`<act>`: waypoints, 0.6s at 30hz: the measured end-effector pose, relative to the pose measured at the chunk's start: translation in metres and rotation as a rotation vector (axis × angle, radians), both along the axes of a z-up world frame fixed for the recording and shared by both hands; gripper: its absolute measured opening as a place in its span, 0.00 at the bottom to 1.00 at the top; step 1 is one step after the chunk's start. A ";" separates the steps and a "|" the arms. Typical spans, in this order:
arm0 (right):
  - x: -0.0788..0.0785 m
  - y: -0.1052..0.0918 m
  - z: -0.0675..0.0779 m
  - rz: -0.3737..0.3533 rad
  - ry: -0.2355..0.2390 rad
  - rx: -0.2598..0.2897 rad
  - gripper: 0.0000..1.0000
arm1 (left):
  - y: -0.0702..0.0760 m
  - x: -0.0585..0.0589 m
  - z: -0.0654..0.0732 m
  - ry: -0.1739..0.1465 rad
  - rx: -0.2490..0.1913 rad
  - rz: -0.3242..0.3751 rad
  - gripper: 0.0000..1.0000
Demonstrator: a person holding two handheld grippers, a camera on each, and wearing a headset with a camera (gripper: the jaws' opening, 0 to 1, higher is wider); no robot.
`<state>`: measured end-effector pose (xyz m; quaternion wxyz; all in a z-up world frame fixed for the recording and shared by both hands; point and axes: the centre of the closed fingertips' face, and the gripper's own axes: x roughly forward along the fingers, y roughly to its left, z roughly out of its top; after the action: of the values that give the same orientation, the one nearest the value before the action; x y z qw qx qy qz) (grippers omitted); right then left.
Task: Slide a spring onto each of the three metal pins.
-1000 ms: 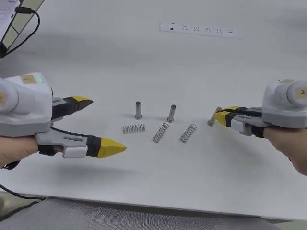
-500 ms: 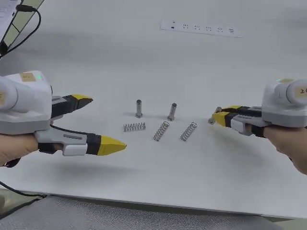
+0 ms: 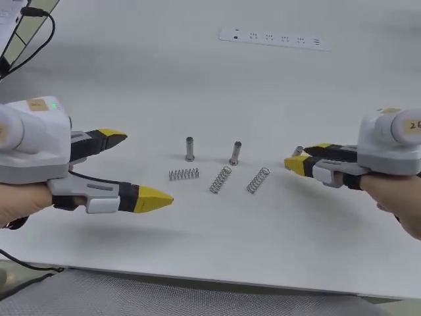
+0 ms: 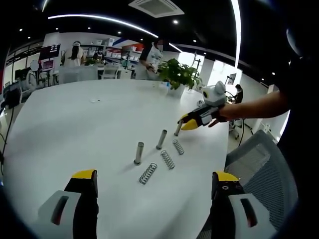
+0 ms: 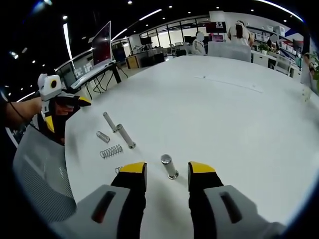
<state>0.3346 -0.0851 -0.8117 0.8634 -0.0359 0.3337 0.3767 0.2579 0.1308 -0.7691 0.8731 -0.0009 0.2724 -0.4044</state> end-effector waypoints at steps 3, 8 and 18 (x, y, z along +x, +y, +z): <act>0.000 0.000 0.001 0.000 -0.001 0.003 0.35 | 0.000 -0.001 0.000 0.001 0.002 0.000 0.93; -0.003 -0.001 0.003 0.002 -0.005 0.000 0.37 | 0.000 -0.001 0.001 -0.001 0.002 0.000 0.93; -0.006 -0.010 0.009 0.002 -0.022 -0.001 0.45 | 0.000 -0.002 0.004 -0.004 0.003 -0.002 0.93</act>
<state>0.3283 -0.0946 -0.8031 0.8667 -0.0410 0.3243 0.3768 0.2560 0.1310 -0.7655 0.8732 0.0016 0.2713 -0.4050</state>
